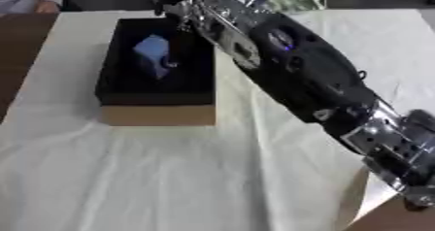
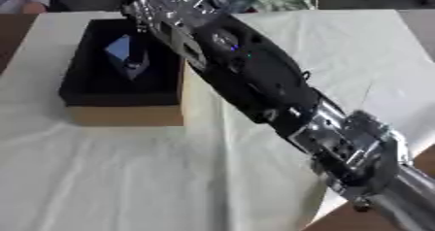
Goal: Pick up objects on the table and place them in the box.
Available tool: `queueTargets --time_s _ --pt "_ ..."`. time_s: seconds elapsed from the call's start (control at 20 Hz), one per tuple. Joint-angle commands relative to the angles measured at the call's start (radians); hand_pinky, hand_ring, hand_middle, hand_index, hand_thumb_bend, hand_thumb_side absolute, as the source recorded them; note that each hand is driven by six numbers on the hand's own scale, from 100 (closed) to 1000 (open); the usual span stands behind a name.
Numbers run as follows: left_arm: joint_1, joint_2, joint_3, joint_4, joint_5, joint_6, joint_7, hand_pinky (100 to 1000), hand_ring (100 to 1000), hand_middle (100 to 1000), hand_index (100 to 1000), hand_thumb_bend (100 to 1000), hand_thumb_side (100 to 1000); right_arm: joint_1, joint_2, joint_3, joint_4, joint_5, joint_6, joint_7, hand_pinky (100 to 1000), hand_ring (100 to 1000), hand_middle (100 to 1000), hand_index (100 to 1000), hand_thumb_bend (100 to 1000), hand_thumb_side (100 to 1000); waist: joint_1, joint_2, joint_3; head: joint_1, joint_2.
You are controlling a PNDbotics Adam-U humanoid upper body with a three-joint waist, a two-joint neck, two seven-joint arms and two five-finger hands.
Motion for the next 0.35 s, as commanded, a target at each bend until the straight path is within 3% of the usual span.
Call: queueTargets --time_s 0.05,0.1,0.2,0.35 --pt "-0.005 0.015 0.006 -0.019 -0.001 -0.003 0.002 958 657 643 836 100 483 -0.036 -0.046 -0.038 -0.078 -0.009 0.093 0.096 946 990 963 990 191 236 0.007 -0.023 -0.001 0.004 -0.011" --pt "-0.004 0.014 0.007 -0.019 -0.001 -0.003 0.003 958 657 643 836 100 483 -0.045 -0.064 -0.055 -0.101 -0.009 0.091 0.089 934 975 927 963 100 215 0.008 -0.023 -0.004 0.007 -0.010" --pt "-0.002 0.013 0.009 -0.019 -0.003 -0.004 0.005 959 657 643 836 100 484 -0.060 -0.103 -0.098 -0.148 -0.005 0.088 0.064 899 928 849 891 100 100 0.009 -0.023 -0.010 0.013 -0.008" --pt "0.000 0.013 0.012 -0.019 -0.006 -0.004 0.008 959 657 643 836 100 485 -0.065 -0.172 -0.168 -0.221 0.013 0.083 0.021 855 858 780 829 100 100 0.011 -0.024 -0.023 0.023 -0.005"
